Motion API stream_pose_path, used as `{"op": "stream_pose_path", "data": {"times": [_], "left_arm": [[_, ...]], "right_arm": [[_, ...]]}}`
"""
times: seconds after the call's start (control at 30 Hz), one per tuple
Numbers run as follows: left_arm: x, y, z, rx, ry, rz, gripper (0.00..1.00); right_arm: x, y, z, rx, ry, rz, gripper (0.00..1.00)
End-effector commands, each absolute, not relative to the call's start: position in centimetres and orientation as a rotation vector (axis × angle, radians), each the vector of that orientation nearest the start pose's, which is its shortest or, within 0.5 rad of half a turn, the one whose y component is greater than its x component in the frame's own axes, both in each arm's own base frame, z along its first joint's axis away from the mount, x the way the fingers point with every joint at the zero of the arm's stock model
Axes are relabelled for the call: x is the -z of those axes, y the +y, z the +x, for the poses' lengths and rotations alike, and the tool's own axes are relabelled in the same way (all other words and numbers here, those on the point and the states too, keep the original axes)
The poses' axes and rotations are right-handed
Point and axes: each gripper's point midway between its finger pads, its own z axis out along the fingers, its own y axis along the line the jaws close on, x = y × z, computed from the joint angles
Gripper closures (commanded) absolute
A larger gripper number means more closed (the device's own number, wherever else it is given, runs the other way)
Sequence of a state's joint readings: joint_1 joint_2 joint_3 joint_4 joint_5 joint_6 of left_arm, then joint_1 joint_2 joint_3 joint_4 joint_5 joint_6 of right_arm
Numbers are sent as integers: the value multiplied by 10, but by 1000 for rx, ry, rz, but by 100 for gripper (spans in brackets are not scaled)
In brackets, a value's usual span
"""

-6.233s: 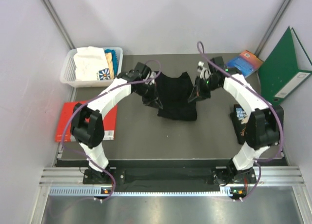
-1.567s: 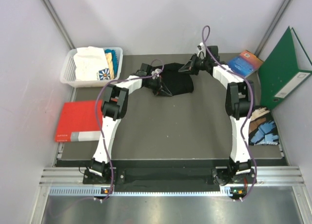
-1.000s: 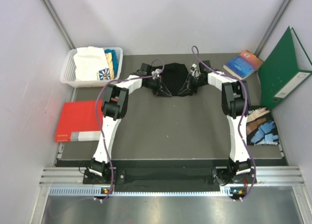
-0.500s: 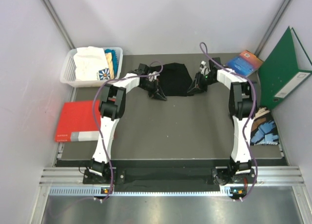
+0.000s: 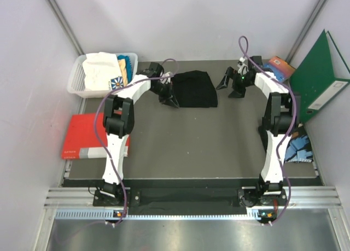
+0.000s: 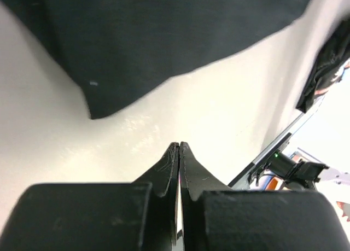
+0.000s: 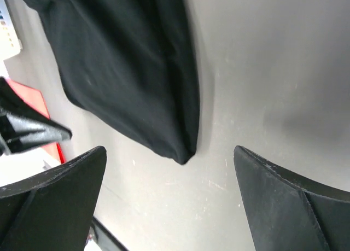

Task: Fold and stack the t-shirts
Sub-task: Fold the tshirt

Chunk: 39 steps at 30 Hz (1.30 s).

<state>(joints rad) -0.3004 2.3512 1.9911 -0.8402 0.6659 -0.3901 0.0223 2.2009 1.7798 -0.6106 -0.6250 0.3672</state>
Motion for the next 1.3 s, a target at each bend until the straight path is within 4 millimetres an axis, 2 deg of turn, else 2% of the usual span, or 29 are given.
{"op": "stream_pose_path", "data": {"times": [0.0,0.1,0.13,0.2,0.23,0.27,0.3,0.33,0.37,0.43,0.5,0.53,0.6,0.63,0.73,0.83,0.87,0.93,1.07,1.17,1.23,1.27], "left_arm": [[-112,-279,432,1113,2723,215,94],[-110,-284,429,1097,2730,246,87],[-112,-285,428,1096,2729,249,77],[-110,-284,425,1084,2737,254,64],[-110,-284,424,1076,2738,256,47],[-110,-282,425,1057,2739,253,40],[-109,-283,425,1050,2739,262,29],[-107,-282,426,1045,2741,260,20],[-106,-281,427,1044,2741,258,3],[-103,-284,430,1053,2742,261,1],[-103,-286,434,1067,2735,257,1],[-102,-288,435,1075,2731,258,1],[-102,-291,438,1093,2724,247,1],[-100,-292,439,1104,2724,248,1],[-100,-293,441,1121,2720,235,1],[-100,-291,445,1128,2714,221,1],[-100,-291,445,1132,2712,220,1],[-101,-291,447,1134,2706,217,1],[-101,-292,450,1144,2699,216,1],[-102,-291,450,1139,2695,220,1],[-103,-291,450,1138,2691,226,1],[-104,-291,450,1134,2691,226,1]], "right_arm": [[-109,116,517,-887,2513,156,0],[-104,115,514,-835,2564,133,0],[-104,108,515,-771,2572,120,0],[-104,98,503,-682,2625,118,0],[-111,83,498,-562,2632,99,0],[-115,77,492,-506,2645,85,0],[-117,68,481,-446,2679,92,1],[-128,54,470,-331,2677,88,0],[-132,47,462,-273,2679,93,0],[-148,25,435,-121,2670,137,0],[-154,12,417,-28,2669,181,0],[-153,3,395,37,2703,217,0],[-148,-8,373,128,2752,270,0],[-142,-19,352,235,2806,318,1],[-131,-37,323,420,2855,362,0],[-118,-51,303,573,2901,374,1],[-114,-52,299,599,2916,366,5],[-103,-56,292,662,2938,361,7],[-78,-55,289,734,2981,312,11],[-67,-57,288,808,2986,287,13],[-60,-58,289,826,2984,279,20],[-55,-57,289,829,2994,275,20]]}}
